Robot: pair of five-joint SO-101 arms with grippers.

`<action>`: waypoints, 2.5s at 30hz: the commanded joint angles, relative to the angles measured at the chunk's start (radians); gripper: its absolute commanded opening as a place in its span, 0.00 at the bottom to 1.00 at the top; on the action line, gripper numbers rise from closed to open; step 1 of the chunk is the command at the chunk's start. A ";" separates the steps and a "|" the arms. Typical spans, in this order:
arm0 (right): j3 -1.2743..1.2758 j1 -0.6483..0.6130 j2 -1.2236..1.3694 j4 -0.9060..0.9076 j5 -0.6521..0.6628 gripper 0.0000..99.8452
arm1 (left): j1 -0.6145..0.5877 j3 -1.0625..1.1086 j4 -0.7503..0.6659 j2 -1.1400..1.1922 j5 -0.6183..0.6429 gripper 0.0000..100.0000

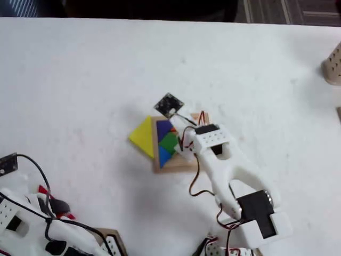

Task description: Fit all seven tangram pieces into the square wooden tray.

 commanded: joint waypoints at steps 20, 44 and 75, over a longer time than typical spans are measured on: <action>-0.025 -0.021 0.001 0.018 0.015 0.02 | 0.027 -0.184 -0.123 0.456 0.101 0.30; -0.025 -0.012 -0.004 0.031 0.009 0.02 | 0.443 -0.293 -0.068 0.453 0.358 0.15; -0.025 -0.012 -0.002 0.031 0.014 0.02 | 0.808 -0.566 0.252 0.460 0.491 0.15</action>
